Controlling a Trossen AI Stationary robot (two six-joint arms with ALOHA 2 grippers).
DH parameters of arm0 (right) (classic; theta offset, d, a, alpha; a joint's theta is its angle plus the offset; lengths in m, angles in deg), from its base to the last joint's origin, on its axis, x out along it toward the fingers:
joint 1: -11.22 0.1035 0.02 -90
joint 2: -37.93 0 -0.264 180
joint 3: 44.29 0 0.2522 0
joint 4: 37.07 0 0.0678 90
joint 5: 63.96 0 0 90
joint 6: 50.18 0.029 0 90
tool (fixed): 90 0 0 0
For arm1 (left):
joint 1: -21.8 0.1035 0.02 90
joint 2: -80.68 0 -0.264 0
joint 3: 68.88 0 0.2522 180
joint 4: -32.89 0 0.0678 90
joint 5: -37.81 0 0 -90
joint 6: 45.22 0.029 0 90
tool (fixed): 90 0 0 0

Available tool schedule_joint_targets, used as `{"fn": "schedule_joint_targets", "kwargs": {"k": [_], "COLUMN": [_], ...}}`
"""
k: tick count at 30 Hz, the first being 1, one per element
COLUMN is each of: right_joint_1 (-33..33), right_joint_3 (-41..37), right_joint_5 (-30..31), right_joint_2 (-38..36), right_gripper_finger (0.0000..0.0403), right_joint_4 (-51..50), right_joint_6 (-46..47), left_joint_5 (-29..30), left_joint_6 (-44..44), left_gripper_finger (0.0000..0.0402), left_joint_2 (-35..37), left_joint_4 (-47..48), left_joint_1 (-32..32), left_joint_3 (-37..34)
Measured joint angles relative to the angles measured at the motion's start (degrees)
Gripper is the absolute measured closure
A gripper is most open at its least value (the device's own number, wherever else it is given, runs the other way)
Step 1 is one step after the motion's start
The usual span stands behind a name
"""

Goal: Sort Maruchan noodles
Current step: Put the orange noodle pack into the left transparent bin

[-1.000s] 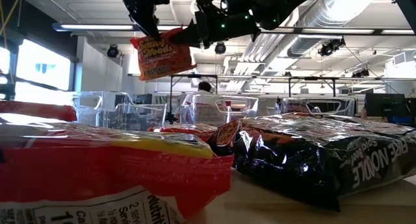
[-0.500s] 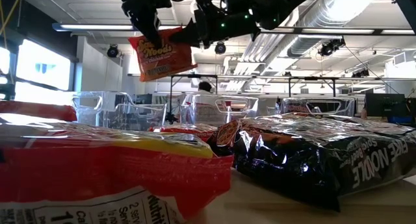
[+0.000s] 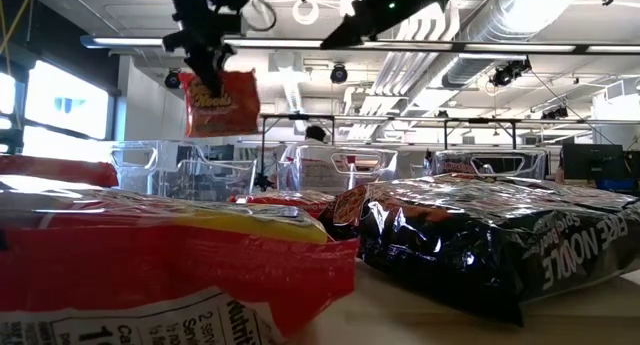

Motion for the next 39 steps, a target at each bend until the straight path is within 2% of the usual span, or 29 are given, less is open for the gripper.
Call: {"fn": "schedule_joint_targets", "kwargs": {"k": [7,12,16,22,36,39], "right_joint_1": [-3.52,-3.86,-3.88,-3.88,-3.90,-3.90], "right_joint_3": [-0.02,-0.33,-0.55,-0.55,-0.55,-0.55], "right_joint_5": [-3.78,-5.27,-5.27,-5.26,-5.22,-5.21], "right_joint_2": [-3.21,-3.21,-3.13,-3.13,-3.13,-3.11], "right_gripper_finger": [0.0339,0.0371,0.0375,0.0375,0.0375,0.0375], "right_joint_4": [-6.12,-6.31,-6.73,-6.57,-6.76,-6.76], "right_joint_6": [0.28,0.27,0.27,-0.13,-0.14,-0.10], "left_joint_5": [-1.29,-1.30,-2.09,-4.11,-4.18,-2.32], "left_joint_6": [7.23,10.38,10.58,10.43,4.01,3.16], "left_gripper_finger": [0.0355,0.0355,0.0355,0.0355,0.0355,0.0355], "left_joint_2": [-6.83,-13.18,-17.26,-19.83,-20.69,-20.69], "left_joint_4": [-2.82,-4.48,-4.99,-11.19,-14.45,-14.59], "left_joint_1": [9.35,12.83,13.88,14.26,16.48,16.59], "left_joint_3": [-0.08,-0.08,-0.12,-0.14,-0.14,-0.14]}}
